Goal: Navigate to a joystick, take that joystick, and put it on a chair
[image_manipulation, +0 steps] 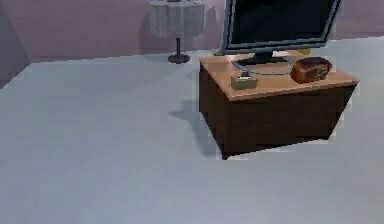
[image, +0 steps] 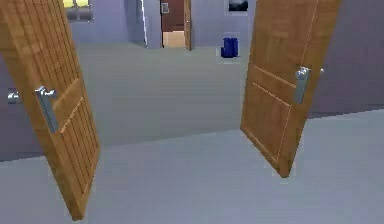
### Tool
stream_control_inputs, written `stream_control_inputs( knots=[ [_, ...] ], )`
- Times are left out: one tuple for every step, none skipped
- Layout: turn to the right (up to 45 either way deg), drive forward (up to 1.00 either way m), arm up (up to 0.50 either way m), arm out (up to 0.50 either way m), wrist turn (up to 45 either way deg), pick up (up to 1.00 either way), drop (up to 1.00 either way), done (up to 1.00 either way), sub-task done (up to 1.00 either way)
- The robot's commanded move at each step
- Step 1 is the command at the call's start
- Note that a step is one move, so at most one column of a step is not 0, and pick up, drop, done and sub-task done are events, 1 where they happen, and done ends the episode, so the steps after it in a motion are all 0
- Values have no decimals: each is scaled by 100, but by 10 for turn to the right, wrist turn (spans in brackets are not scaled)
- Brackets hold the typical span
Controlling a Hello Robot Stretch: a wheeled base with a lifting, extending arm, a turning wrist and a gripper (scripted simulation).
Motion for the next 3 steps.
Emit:
stream_control_inputs(
  knots=[
    [0,100,0,0,0,0,0,0,0],
    [0,60,0,0,0,0,0,0,0],
    [120,0,0,0,0,0,0,0,0]
  ],
)
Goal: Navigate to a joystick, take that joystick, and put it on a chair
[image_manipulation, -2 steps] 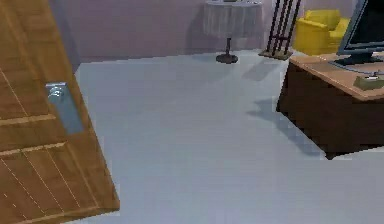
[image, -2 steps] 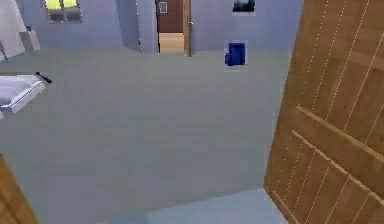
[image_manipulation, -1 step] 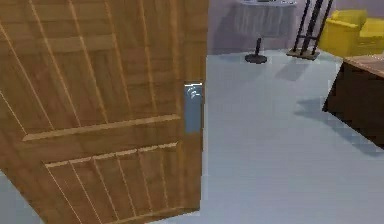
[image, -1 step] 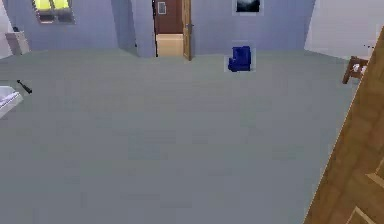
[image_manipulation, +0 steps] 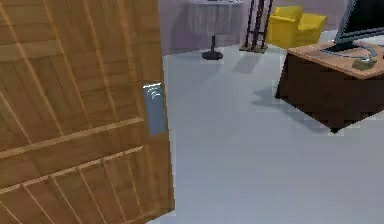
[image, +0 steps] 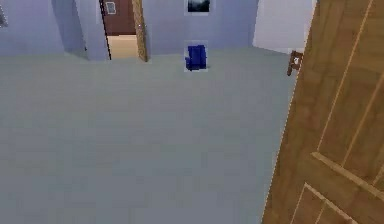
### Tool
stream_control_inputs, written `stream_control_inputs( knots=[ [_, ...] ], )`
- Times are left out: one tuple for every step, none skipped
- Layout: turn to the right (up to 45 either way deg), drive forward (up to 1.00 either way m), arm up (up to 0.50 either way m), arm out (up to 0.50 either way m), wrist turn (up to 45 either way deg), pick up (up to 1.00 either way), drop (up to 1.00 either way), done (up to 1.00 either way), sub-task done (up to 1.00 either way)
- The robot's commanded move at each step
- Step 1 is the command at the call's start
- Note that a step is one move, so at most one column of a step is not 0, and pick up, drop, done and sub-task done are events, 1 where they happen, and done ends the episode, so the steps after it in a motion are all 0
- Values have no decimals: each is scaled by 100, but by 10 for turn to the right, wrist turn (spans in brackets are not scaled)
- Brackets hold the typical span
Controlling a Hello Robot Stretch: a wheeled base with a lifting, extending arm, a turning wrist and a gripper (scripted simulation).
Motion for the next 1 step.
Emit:
stream_control_inputs(
  knots=[
    [0,100,0,0,0,0,0,0,0]
  ],
)
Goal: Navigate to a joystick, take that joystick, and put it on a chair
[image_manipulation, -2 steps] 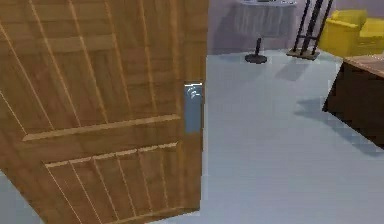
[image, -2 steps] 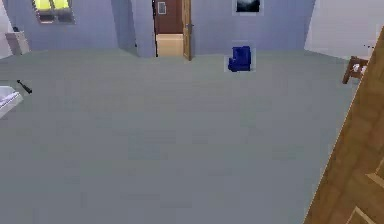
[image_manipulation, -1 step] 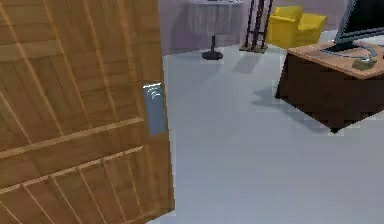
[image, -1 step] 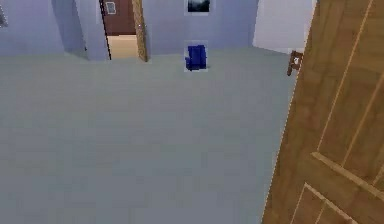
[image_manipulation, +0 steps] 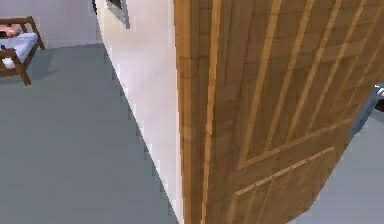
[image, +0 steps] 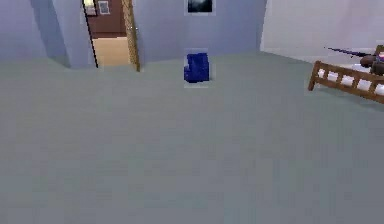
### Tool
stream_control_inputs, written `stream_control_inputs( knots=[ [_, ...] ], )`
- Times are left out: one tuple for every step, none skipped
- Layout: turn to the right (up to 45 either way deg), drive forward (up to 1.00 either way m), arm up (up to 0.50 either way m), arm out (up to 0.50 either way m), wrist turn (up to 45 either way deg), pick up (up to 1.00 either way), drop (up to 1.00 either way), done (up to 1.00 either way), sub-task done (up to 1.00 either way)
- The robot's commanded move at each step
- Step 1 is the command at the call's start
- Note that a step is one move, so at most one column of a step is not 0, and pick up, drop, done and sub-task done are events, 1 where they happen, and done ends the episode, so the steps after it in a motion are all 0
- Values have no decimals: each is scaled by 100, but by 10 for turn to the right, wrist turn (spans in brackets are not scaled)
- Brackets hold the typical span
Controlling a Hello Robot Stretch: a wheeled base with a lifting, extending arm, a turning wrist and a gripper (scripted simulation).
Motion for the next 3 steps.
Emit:
stream_control_inputs(
  knots=[
    [0,40,0,0,0,0,0,0,0],
    [450,0,0,0,0,0,0,0,0],
    [180,0,0,0,0,0,0,0,0]
  ],
)
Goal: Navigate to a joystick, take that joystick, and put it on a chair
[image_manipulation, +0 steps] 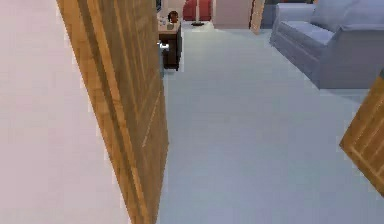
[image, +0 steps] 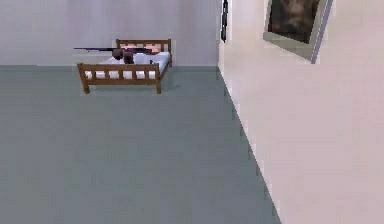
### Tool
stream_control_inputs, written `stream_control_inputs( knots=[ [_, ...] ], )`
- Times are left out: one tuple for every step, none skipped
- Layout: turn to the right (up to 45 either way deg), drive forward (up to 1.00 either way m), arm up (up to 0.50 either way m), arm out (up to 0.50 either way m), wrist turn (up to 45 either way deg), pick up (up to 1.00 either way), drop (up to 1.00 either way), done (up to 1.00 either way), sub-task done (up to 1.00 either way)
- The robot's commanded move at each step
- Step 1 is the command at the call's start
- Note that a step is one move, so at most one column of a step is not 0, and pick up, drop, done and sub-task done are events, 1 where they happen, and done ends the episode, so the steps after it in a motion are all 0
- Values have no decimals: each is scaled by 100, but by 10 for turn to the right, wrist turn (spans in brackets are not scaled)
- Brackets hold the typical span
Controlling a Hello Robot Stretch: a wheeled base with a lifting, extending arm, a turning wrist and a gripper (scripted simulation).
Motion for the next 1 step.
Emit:
stream_control_inputs(
  knots=[
    [0,100,0,0,0,0,0,0,0]
  ],
)
